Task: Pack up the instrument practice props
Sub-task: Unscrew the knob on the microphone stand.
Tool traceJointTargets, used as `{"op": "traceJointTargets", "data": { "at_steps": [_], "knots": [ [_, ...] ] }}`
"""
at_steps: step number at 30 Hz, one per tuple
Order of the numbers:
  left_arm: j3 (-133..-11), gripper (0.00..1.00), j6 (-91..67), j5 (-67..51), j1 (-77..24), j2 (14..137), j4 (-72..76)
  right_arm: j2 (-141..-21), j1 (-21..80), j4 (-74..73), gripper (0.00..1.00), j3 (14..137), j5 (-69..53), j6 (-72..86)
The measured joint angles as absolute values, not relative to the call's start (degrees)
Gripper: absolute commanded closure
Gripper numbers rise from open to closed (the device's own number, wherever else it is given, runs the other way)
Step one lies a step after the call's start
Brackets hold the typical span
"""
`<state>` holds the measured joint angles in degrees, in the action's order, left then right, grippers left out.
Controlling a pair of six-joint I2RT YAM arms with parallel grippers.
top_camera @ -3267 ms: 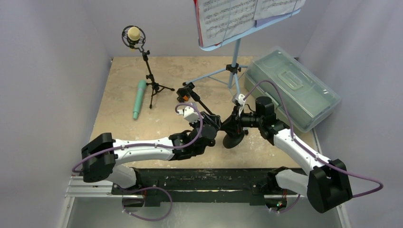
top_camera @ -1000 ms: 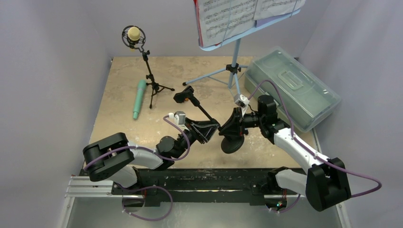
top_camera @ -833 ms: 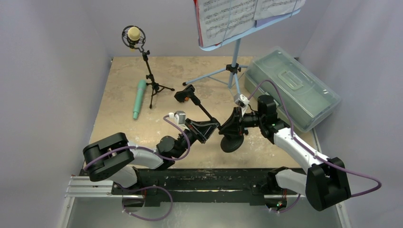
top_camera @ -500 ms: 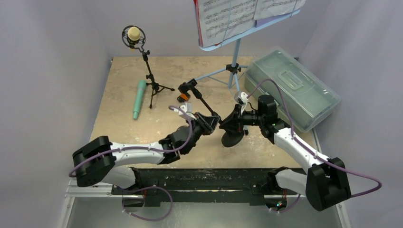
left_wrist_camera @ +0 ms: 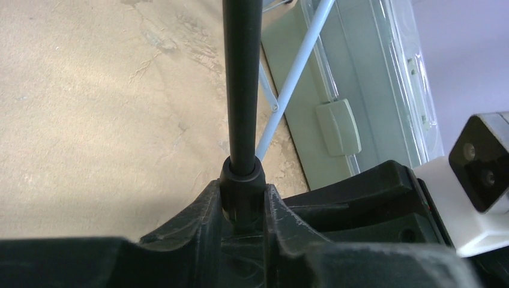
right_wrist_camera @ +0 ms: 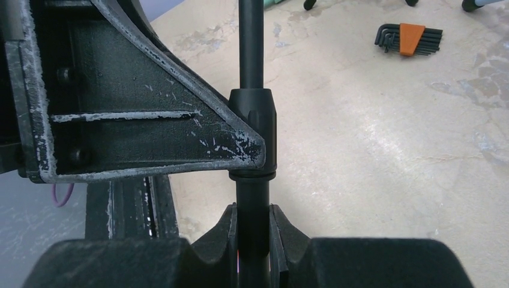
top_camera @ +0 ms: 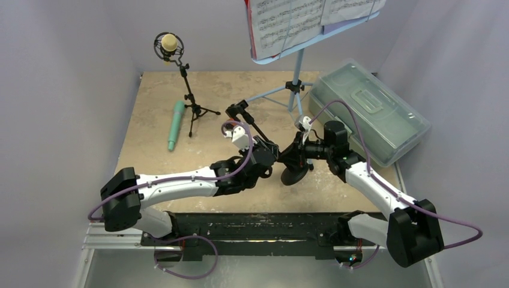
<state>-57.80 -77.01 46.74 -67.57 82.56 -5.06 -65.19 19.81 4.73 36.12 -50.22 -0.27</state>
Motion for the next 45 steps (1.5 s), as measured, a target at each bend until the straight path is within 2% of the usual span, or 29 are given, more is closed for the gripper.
{"op": "traceJointTargets", "data": {
  "at_steps": [3, 4, 8, 11, 19, 29, 45],
  "knots": [
    [-54.59, 0.41, -72.36, 45.69, -67.57, 80.88, -0.34, -65.21, 19.84, 4.75, 1.0, 36.12, -50.7, 0.36],
    [-52.42, 0.34, -69.54, 44.97, -67.59, 79.37, 2.04, -65.21, 19.81, 4.69, 1.0, 36.12, -50.54, 0.58],
    [-41.98, 0.14, -57.43, 39.27, -67.57, 71.46, 13.61, -65.3, 18.96, 4.12, 1.0, 36.12, -50.39, 1.1],
    [-34.35, 0.04, -49.71, 33.34, -67.48, 65.52, 22.74, -65.28, 18.94, 4.08, 1.0, 36.12, -50.83, 1.15],
    [-22.68, 0.02, -43.77, 19.44, -61.76, 59.79, 38.19, -65.28, 18.94, 4.1, 1.0, 36.12, -55.09, 1.06],
    [-15.33, 0.03, -45.04, 6.59, -56.55, 66.26, 59.07, -65.3, 18.37, 3.86, 1.0, 36.12, -59.33, -0.71],
    [-14.22, 0.05, -45.93, 4.49, -55.61, 72.84, 74.15, -65.45, 18.31, 3.86, 1.0, 36.12, -61.06, -1.56]
  ]
}}
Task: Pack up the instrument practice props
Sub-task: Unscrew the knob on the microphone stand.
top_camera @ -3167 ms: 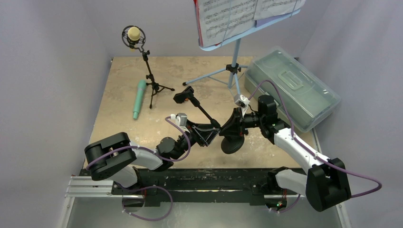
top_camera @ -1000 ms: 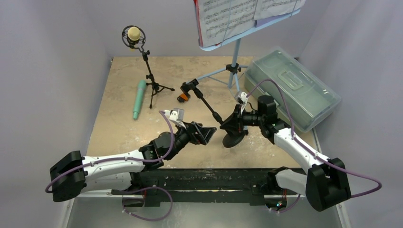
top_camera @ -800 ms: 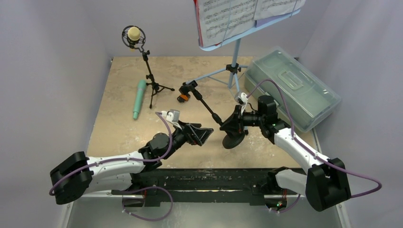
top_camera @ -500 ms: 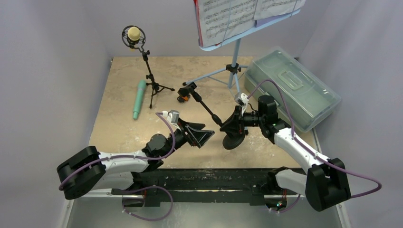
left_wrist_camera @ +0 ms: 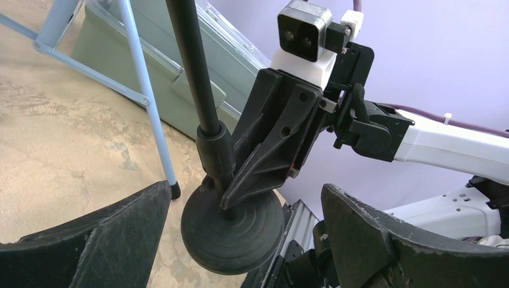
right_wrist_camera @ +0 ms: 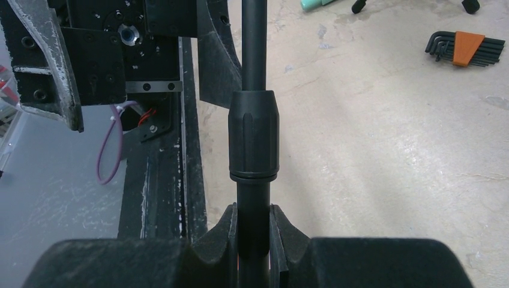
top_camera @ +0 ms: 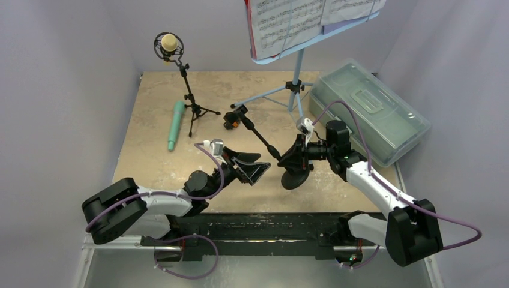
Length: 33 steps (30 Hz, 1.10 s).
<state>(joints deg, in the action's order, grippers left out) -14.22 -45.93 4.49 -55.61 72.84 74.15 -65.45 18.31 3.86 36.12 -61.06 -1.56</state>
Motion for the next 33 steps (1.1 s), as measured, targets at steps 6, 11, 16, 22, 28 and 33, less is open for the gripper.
{"op": "traceJointTargets", "data": {
  "at_steps": [6, 11, 16, 22, 28, 33],
  "knots": [
    [-14.22, 0.07, -46.94, 4.49, -55.61, 77.43, 80.23, -65.63, 18.31, 3.86, 1.0, 36.12, -61.1, -1.56],
    [-14.94, 0.08, -47.09, 4.49, -55.61, 79.68, 81.03, -65.63, 18.31, 3.84, 1.0, 36.12, -61.17, -1.56],
    [-17.61, 0.17, -47.51, 5.17, -55.61, 80.95, 81.03, -65.63, 18.31, 3.86, 1.0, 36.12, -61.25, -1.56],
    [-19.46, 0.35, -49.12, 6.59, -55.61, 83.96, 81.34, -65.63, 18.31, 3.86, 1.0, 36.12, -61.3, -1.58],
    [-21.91, 0.52, -51.46, 7.66, -55.61, 87.64, 81.17, -65.63, 18.31, 3.86, 1.0, 36.12, -61.3, -1.56],
    [-23.38, 1.0, -51.88, 9.34, -55.61, 88.27, 80.29, -65.63, 18.31, 4.05, 1.0, 36.12, -61.58, -1.69]
  ]
}}
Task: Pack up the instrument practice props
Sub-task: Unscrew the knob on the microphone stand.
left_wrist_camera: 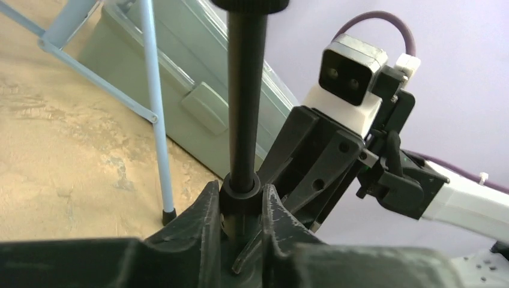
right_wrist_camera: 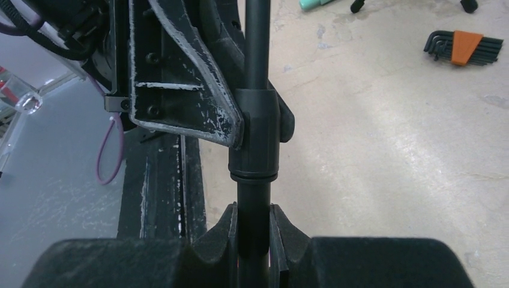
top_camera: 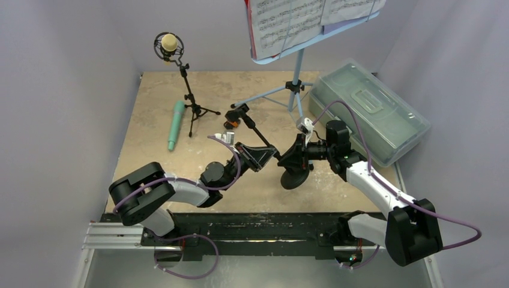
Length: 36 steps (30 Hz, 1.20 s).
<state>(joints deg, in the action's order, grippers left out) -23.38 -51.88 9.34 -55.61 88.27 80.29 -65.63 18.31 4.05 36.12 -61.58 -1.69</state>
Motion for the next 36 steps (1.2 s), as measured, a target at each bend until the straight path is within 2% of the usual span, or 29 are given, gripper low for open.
{"op": "traceJointTargets", "data": {
  "at_steps": [4, 6, 13, 14, 16, 18, 23, 26, 30, 33, 36],
  "knots": [
    [-25.1, 1.0, -52.51, 11.46, -55.83, 88.01, 76.12, -65.93, 18.02, 3.86, 1.0, 36.12, -60.58, -1.61],
    [-28.42, 1.0, -53.17, 15.75, -57.14, 86.39, 67.13, -66.0, 17.67, 3.77, 1.0, 36.12, -58.48, -1.5],
    [-56.55, 0.99, -60.73, 40.18, -64.51, 86.98, 12.27, -65.98, 16.58, 3.81, 1.0, 36.12, -50.57, -1.02],
    [-59.44, 0.93, -61.69, 42.09, -65.19, 87.83, 7.2, -65.98, 16.73, 3.79, 1.0, 36.12, -50.22, -1.04],
    [-62.35, 0.69, -63.44, 44.27, -66.04, 88.77, 1.15, -65.98, 17.06, 3.44, 1.0, 36.12, -49.95, -1.02],
    [-63.26, 0.56, -64.62, 45.32, -66.48, 88.95, -1.98, -66.0, 17.47, 2.9, 1.0, 36.1, -49.8, -0.75],
    [-63.09, 0.32, -63.48, 43.66, -67.7, 88.82, -4.34, -66.0, 17.76, 2.96, 1.0, 36.1, -49.5, 0.34],
    [-58.15, 0.25, -58.85, 41.65, -67.77, 85.65, 0.54, -66.0, 17.67, 2.79, 1.0, 36.1, -50.0, 0.69],
    [-43.99, 0.18, -49.08, 34.04, -67.85, 75.11, 12.64, -66.0, 17.67, 3.07, 1.0, 36.1, -53.3, 0.8],
    [-32.82, 0.16, -42.57, 26.59, -67.77, 66.61, 25.89, -65.95, 17.61, 3.68, 1.0, 36.1, -58.26, 0.21],
    [-27.44, 0.16, -37.8, 20.21, -67.48, 61.63, 34.7, -65.21, 17.61, 5.06, 1.0, 36.1, -64.53, -0.56]
  ]
}}
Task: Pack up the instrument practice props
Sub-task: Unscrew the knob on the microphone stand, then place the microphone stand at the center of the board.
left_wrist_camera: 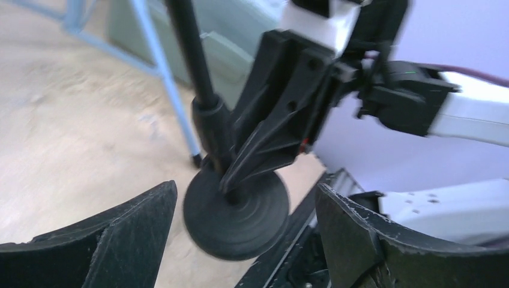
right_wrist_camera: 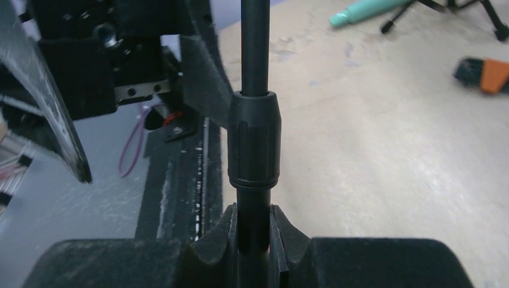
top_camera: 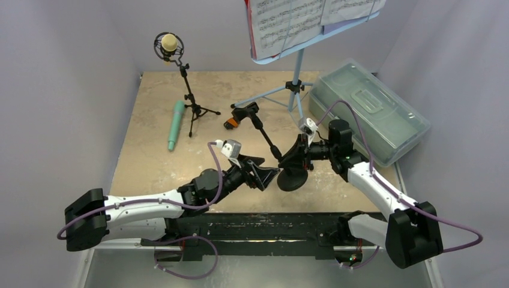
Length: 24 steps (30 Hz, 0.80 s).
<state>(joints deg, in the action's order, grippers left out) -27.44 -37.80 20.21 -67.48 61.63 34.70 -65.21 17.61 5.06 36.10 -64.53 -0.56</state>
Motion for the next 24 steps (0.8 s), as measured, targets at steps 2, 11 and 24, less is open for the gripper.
{"op": "traceJointTargets", "data": {
  "at_steps": [2, 11, 24],
  "knots": [
    [-26.85, 0.16, -35.4, 16.62, -67.42, 60.27, 38.68, -64.29, 17.58, 6.33, 1.0, 36.1, -69.08, -1.04],
    [-22.63, 0.16, -26.11, 7.49, -67.42, 59.4, 54.74, -68.95, 17.52, -26.89, 1.0, 51.13, -83.5, -34.22],
    [-22.09, 0.2, -15.64, 9.37, -67.53, 64.38, 65.28, -80.99, 16.19, -74.3, 1.0, 65.52, -85.21, -86.19]
  ]
}}
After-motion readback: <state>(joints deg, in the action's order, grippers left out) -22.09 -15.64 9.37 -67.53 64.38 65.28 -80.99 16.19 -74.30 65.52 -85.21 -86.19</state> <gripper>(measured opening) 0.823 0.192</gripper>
